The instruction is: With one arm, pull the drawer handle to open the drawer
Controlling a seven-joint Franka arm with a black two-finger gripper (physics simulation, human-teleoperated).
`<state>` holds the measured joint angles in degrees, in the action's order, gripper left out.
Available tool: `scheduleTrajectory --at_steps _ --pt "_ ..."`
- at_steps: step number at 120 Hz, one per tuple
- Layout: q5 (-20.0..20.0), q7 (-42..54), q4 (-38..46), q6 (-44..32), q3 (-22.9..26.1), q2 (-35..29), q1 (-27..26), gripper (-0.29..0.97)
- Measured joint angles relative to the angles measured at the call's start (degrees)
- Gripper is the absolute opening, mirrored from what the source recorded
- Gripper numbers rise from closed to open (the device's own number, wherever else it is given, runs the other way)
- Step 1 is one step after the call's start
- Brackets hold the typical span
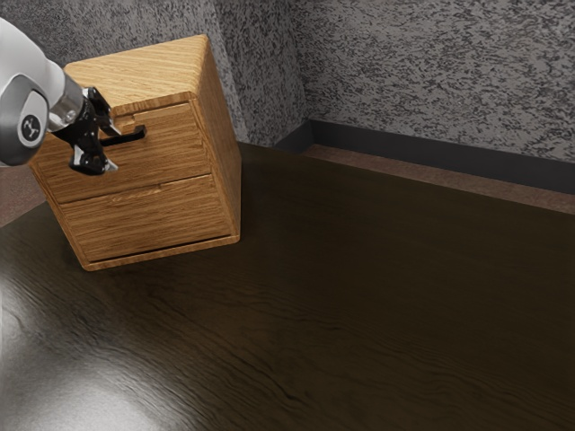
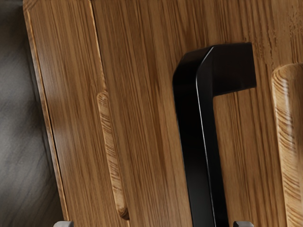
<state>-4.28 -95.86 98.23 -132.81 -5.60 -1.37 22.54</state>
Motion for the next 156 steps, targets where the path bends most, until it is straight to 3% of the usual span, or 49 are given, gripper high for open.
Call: scheduleTrajectory --at_steps 41,156 --pt "0.0 0.0 0.8 0.0 0.0 0.0 -0.2 0.26" --pt "-0.4 -2.2 17.7 0.0 0.5 -14.9 0.4 0.23"
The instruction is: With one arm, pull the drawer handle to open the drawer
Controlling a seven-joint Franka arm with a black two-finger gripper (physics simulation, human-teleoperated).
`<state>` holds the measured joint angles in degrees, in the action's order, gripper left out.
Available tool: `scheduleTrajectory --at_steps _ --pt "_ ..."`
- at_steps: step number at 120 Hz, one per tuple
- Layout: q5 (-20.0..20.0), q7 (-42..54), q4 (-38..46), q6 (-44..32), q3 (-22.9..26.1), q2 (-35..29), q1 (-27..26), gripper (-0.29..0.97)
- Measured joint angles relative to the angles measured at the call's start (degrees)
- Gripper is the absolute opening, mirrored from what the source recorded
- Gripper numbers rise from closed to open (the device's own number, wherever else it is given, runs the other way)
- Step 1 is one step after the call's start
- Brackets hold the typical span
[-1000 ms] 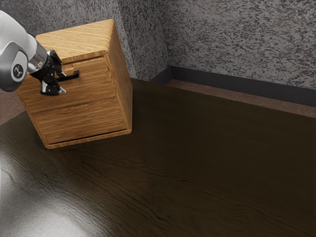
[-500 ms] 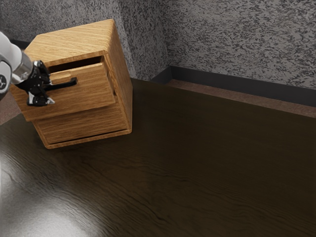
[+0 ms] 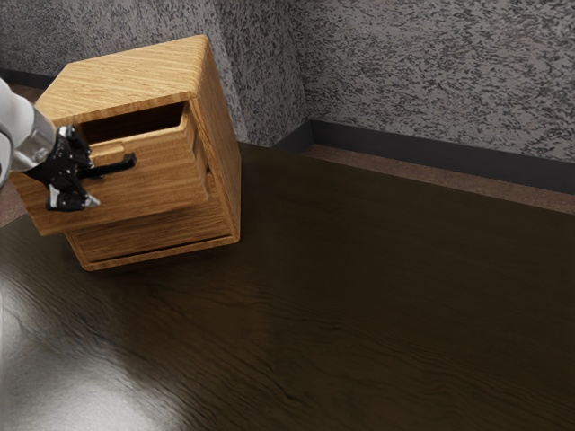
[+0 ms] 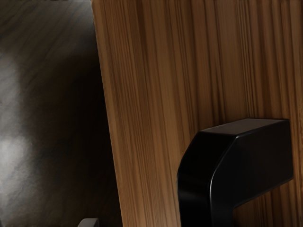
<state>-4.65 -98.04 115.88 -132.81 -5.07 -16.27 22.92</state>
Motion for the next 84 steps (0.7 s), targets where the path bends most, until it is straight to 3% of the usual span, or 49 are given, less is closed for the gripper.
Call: scheduleTrajectory --at_steps 84 --pt "-0.2 -2.9 10.2 0.0 0.1 -10.1 -0.5 0.23"
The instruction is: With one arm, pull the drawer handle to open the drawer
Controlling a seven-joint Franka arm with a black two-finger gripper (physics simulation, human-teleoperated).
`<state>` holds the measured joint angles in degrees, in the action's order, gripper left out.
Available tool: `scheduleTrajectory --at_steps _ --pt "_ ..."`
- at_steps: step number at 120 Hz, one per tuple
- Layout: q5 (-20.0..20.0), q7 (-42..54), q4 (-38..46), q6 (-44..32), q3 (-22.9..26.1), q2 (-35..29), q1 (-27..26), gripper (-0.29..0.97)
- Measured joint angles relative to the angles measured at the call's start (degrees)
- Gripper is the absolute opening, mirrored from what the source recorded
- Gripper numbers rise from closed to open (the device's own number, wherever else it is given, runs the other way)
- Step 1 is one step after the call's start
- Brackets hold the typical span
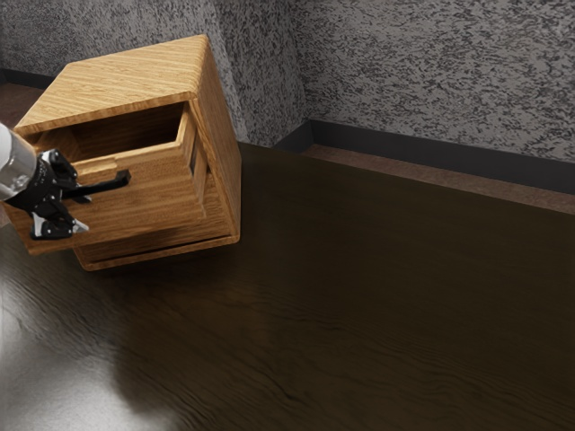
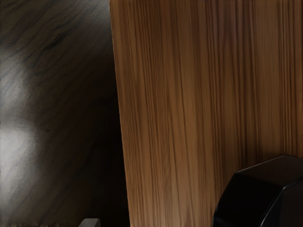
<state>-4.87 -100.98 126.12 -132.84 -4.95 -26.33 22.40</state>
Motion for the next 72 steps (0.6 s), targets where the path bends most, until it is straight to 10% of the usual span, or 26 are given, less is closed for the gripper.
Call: scheduleTrajectory --at_steps 72 --pt "0.6 -2.5 4.0 0.0 1.1 -6.0 -0.9 0.23"
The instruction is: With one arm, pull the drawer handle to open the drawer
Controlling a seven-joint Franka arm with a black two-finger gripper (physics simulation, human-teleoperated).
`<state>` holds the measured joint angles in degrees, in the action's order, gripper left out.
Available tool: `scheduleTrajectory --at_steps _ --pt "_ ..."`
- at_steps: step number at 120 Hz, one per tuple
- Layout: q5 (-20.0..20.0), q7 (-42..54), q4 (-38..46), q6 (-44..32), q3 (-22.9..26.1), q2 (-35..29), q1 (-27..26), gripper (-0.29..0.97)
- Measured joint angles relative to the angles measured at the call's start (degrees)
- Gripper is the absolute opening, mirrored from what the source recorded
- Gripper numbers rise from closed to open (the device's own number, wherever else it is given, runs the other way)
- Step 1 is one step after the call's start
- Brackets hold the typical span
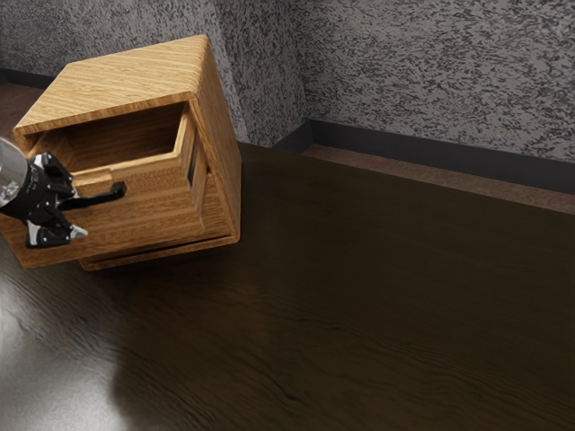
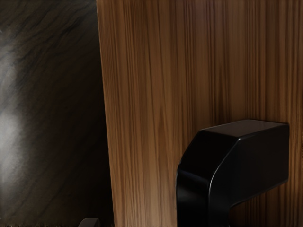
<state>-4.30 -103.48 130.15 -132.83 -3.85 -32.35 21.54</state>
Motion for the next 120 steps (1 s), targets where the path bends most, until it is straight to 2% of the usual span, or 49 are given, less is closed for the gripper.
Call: scheduleTrajectory --at_steps 103,120 --pt "0.0 -4.4 10.0 0.6 0.0 -12.9 -2.2 0.23" --pt "-0.5 -3.9 9.6 1.9 0.0 -13.1 -2.2 0.45"
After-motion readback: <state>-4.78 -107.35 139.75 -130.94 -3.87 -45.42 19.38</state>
